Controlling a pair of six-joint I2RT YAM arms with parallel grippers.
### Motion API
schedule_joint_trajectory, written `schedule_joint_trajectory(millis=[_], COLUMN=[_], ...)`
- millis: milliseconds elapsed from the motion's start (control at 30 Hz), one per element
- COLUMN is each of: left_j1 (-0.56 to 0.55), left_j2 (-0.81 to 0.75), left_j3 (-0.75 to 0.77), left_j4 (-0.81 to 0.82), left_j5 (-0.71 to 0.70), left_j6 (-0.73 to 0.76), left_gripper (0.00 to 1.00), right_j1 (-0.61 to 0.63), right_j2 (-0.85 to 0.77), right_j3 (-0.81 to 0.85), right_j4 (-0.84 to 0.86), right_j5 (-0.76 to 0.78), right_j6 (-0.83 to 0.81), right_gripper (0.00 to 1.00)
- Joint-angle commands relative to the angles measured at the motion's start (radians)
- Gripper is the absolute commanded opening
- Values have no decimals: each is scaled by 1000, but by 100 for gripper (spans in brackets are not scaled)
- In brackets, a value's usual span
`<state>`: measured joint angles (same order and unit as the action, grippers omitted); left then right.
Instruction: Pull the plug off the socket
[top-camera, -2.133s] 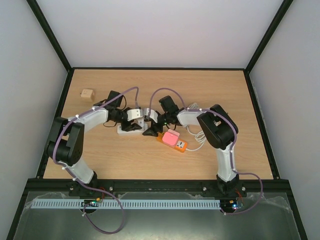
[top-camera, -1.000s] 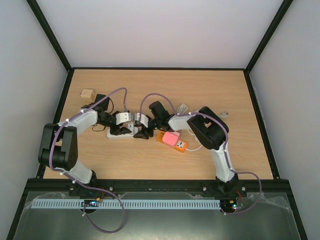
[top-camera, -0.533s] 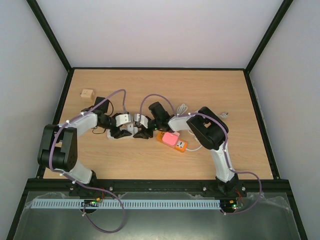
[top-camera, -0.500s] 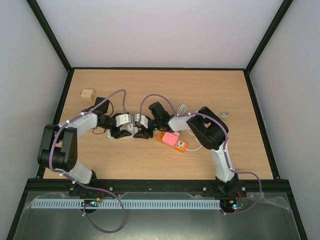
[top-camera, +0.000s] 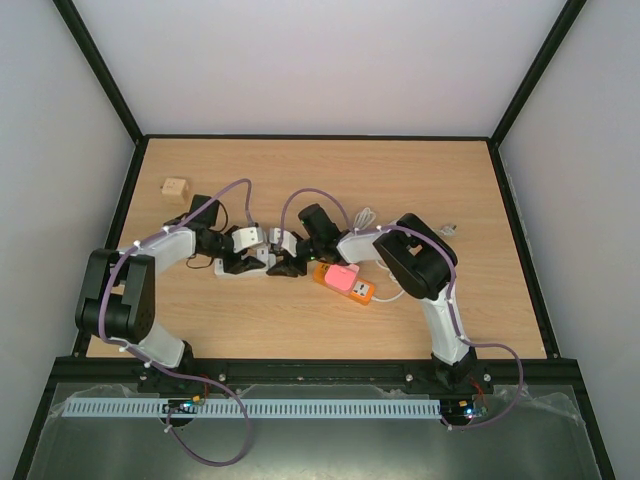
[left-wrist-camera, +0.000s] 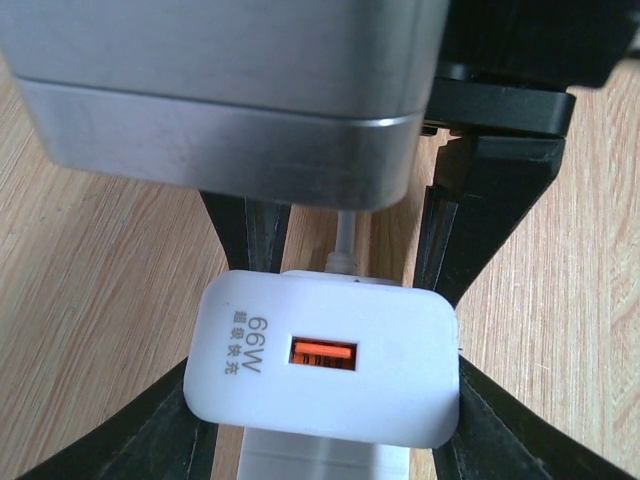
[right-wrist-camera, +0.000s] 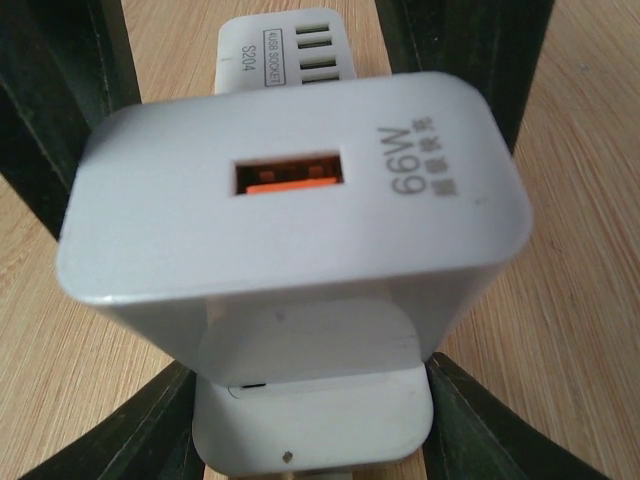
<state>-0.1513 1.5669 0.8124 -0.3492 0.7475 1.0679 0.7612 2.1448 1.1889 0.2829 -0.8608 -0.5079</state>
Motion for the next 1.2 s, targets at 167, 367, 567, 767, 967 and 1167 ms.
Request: schedule_joint_trajectory(millis=[167, 367, 567, 767, 967, 1167], left_j1=[22, 22, 20, 36, 102, 148], left_j2=[-64, -99, -97, -94, -110, -117], left_j3=[-34, -60, -58, -40, 4, 37], left_j4=[-51, -29, -9, -70, -164, -217], left_j5=[147, 161, 165, 153, 183, 195], left_j6=[55, 59, 30, 73, 122, 139], left_gripper=[37, 35, 33, 32, 32, 32], right_j1=[6, 5, 6, 5, 5, 6], right_j2=[23, 25, 26, 29, 30, 29], right_j3=[-16, -15, -13, -10, -9, -10], right_j4=[43, 49, 53, 48, 48, 48], right_j5=[29, 38, 45, 45, 45, 45], right_j6=[9, 17, 25, 26, 27, 29], right_gripper=[40, 35, 33, 33, 33, 33])
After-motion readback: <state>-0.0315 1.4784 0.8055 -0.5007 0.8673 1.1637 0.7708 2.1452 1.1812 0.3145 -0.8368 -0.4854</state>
